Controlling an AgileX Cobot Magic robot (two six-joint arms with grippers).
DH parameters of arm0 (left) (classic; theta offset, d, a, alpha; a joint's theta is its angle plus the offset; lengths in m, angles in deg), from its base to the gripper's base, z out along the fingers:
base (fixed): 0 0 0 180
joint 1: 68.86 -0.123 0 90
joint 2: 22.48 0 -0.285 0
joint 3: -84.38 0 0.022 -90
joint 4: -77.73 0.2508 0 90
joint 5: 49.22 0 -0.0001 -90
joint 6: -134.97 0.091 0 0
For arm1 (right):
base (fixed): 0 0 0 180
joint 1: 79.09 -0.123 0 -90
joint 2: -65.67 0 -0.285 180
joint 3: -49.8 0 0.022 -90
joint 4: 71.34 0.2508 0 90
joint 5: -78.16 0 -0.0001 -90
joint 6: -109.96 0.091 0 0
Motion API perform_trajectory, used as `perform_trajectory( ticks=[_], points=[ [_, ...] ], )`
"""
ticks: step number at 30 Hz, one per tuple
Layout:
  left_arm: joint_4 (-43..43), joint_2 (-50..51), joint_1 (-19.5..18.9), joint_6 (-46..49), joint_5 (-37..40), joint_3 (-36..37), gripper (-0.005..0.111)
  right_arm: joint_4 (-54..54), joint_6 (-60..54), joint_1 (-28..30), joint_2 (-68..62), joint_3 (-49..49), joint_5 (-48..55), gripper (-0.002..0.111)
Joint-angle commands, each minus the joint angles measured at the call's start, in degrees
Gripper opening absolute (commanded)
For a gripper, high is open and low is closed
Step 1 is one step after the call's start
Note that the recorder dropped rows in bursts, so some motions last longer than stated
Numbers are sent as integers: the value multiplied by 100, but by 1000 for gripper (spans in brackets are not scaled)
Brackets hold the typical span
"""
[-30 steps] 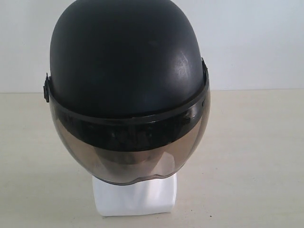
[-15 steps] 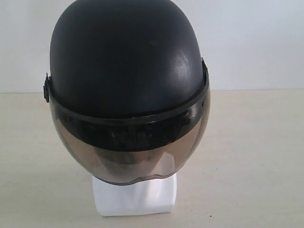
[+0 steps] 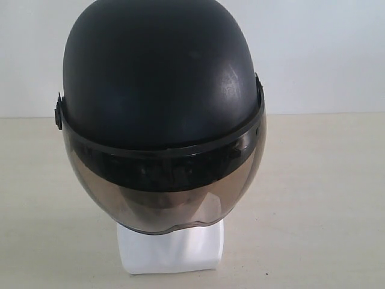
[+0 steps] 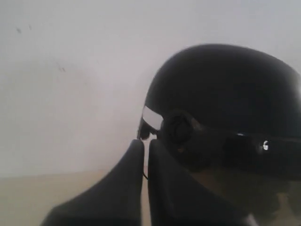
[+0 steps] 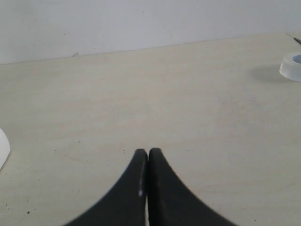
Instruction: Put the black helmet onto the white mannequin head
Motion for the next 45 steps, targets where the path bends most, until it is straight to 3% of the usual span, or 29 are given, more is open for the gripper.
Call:
perform_trajectory(
  ticks=[1, 5, 7, 9, 13, 17, 23, 30, 38, 45],
  points=[
    [-2022, -36, 146, -264, 94, 449, 4, 7, -9, 42, 26, -2, -20, 0],
    [-4696, -36, 146, -264, -252, 414, 4, 7, -9, 42, 26, -2, -20, 0],
    [-5521, -36, 146, 62, -433, 414, 4, 7, -9, 42, 26, -2, -20, 0],
    [-5743, -36, 146, 1451, -304, 401, 4, 7, -9, 42, 26, -2, -20, 0],
    [-6089, -36, 146, 6751, 409, 509, 4, 7, -9, 42, 26, -2, -20, 0],
    [-7665, -36, 146, 9227, 565, 644, 4, 7, -9, 42, 26, -2, -20, 0],
    [-8648, -36, 146, 9203, 2281, 825, 4, 9, -9, 42, 26, -2, -43, 0],
    [-9109, -36, 250, 9168, 2946, 873, 4, 9, -9, 42, 26, -2, -83, 0],
    [-9219, -36, 740, 9168, 3776, 873, 4, 9, -9, 42, 26, -2, -83, 0],
    [-9219, -36, 899, 9945, 3895, 873, 4, 9, -9, 42, 26, -2, -83, 0]
  ],
)
